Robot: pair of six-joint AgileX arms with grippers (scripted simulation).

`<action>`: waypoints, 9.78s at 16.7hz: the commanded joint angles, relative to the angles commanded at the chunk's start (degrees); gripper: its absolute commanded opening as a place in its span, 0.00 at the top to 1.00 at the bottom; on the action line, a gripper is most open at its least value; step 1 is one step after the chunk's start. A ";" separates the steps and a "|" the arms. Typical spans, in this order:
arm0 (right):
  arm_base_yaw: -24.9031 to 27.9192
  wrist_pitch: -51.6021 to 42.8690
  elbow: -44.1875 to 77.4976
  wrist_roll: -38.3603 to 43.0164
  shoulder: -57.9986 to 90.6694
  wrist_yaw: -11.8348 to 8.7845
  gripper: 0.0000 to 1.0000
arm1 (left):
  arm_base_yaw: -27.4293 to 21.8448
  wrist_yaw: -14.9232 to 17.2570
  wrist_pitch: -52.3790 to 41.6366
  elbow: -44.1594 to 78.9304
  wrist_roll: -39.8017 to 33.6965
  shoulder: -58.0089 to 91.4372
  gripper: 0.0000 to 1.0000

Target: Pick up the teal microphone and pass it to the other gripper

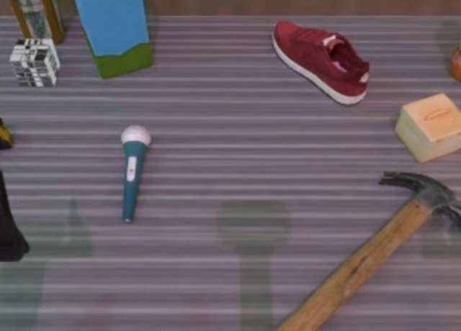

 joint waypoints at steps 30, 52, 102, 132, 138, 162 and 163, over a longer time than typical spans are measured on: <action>0.00 0.00 0.00 0.00 0.00 0.00 0.00 | -21.06 -1.72 -53.39 75.29 -19.30 106.67 0.00; 0.00 0.00 0.00 0.00 0.00 0.00 0.00 | -20.49 -1.58 -33.18 66.99 -18.56 118.55 0.23; 0.00 0.00 0.00 0.00 0.00 0.00 0.00 | -18.18 27.90 46.78 46.04 1.03 93.28 1.00; 10.78 8.58 14.39 -1.19 21.57 -5.18 0.00 | -35.60 9.36 55.02 41.10 0.06 90.06 1.00; 22.75 17.30 29.59 -2.27 50.29 -10.91 0.00 | -35.60 9.36 55.02 41.10 0.06 90.06 1.00; 36.31 29.81 60.35 -3.14 91.87 -10.77 0.00 | -35.60 9.36 55.02 41.10 0.06 90.06 1.00; 36.38 29.86 60.59 -3.13 92.13 -10.70 0.00 | -35.60 9.36 55.02 41.10 0.06 90.06 1.00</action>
